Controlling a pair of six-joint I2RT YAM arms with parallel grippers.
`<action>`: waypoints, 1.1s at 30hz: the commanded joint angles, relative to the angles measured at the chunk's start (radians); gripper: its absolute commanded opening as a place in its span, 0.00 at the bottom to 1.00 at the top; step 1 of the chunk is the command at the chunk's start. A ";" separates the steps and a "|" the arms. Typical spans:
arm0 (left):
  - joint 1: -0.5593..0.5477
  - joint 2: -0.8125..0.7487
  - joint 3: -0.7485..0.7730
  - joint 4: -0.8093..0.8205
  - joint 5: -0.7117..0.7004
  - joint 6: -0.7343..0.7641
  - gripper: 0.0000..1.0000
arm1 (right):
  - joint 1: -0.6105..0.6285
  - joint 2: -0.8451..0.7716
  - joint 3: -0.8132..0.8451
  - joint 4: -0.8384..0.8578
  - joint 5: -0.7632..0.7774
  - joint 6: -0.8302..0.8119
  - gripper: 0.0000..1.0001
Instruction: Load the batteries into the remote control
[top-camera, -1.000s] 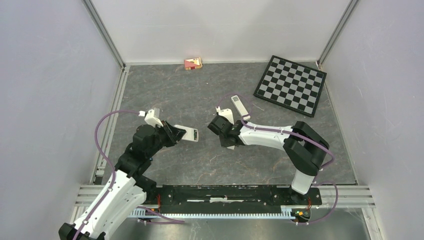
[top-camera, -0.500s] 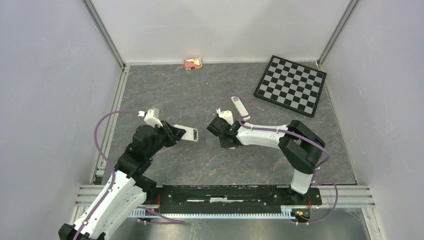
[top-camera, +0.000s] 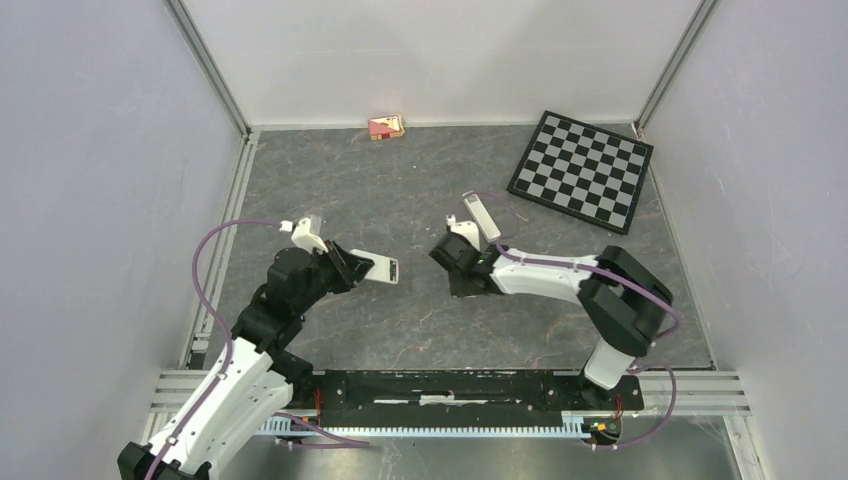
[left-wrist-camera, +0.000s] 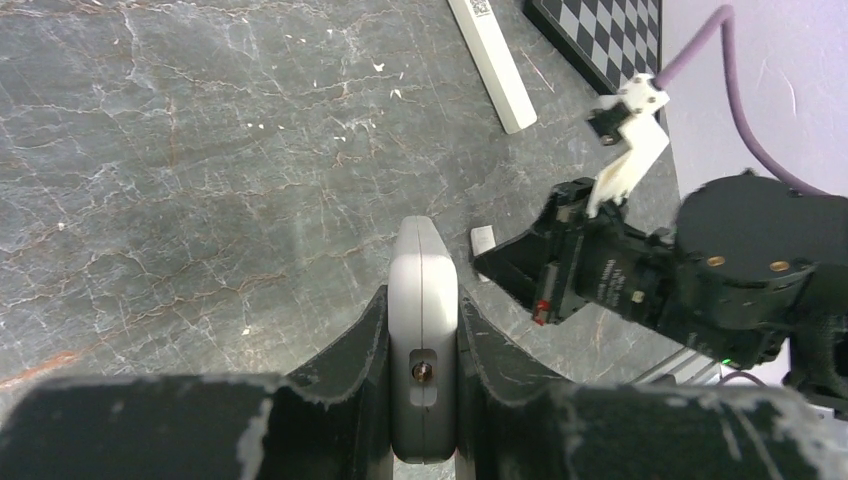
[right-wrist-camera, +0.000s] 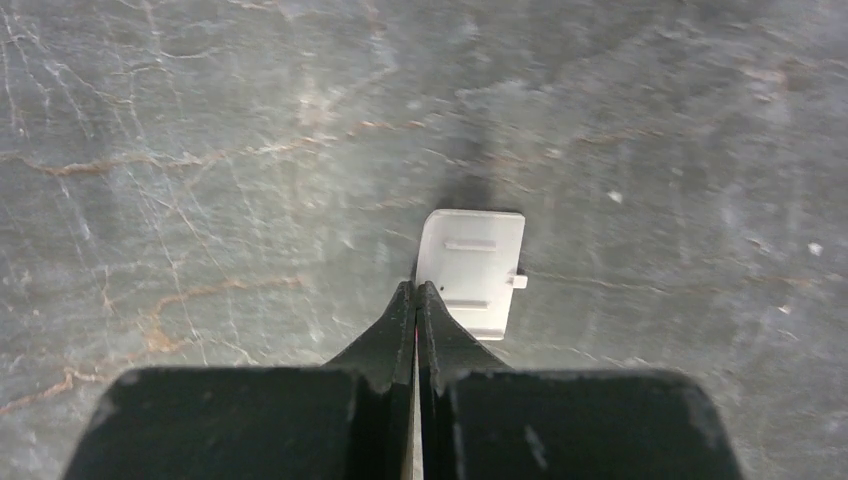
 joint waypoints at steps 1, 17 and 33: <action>0.004 0.020 -0.003 0.098 0.049 -0.034 0.02 | -0.074 -0.205 -0.124 0.183 -0.126 -0.001 0.00; 0.004 0.143 -0.030 0.507 0.245 -0.430 0.02 | -0.167 -0.711 -0.472 0.975 -0.475 0.345 0.00; 0.020 0.216 -0.015 0.690 0.446 -0.648 0.02 | -0.167 -0.692 -0.495 1.297 -0.642 0.628 0.00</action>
